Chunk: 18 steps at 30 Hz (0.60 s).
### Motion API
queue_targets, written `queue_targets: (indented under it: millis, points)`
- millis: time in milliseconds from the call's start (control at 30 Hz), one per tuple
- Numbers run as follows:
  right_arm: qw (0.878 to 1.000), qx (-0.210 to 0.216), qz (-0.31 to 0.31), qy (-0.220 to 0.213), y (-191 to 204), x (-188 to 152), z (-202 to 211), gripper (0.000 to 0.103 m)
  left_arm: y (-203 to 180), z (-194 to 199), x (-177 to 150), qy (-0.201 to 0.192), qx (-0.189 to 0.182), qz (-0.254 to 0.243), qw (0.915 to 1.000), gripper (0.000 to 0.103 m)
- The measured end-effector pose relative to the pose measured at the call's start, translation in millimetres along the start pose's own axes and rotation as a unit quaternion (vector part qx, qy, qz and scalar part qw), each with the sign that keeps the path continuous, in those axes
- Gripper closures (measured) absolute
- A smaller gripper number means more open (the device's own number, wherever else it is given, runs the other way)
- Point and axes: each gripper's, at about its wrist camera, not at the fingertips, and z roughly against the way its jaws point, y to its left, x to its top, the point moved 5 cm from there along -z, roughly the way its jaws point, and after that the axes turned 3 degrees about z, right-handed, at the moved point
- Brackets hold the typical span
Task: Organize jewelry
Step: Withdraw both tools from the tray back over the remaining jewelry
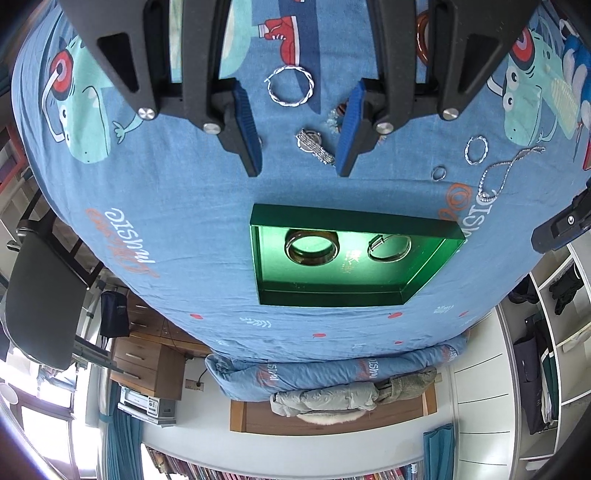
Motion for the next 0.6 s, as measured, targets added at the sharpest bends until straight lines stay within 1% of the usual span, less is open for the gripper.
queue_targets:
  millis: [133, 267, 333, 367, 433, 533, 600]
  points:
    - [1.000, 0.000, -0.007, 0.003, -4.5, -13.4, 3.3, 0.063, -3.7, 5.0, -11.8, -0.002, 0.020, -0.016, 0.9997, 0.035]
    - [1.000, -0.004, -0.005, 0.010, -11.0, -28.3, 4.5, 0.063, -5.4, 12.6, -25.5, 0.007, 0.018, -0.005, 0.9998, 0.034]
    - [1.000, -0.004, -0.002, 0.013, -12.3, -35.8, 6.1, 0.063, -6.4, 18.7, -30.7, 0.003, 0.026, -0.003, 0.9997, 0.032]
    - [1.000, -0.002, 0.001, 0.013, -12.3, -38.9, 7.5, 0.063, -7.2, 21.8, -33.7, 0.003, 0.030, -0.002, 0.9995, 0.028]
    - [1.000, 0.002, 0.005, 0.012, -12.6, -44.7, 10.6, 0.063, -9.5, 27.4, -40.7, 0.004, 0.036, 0.001, 0.9993, 0.027]
    - [1.000, 0.009, 0.005, 0.008, -13.9, -50.8, 17.2, 0.056, -14.8, 35.1, -50.2, 0.001, 0.043, -0.004, 0.9990, 0.027]
    - [1.000, 0.014, 0.005, 0.005, -14.1, -54.2, 22.1, 0.055, -17.0, 40.4, -56.3, 0.001, 0.049, -0.007, 0.9988, 0.027]
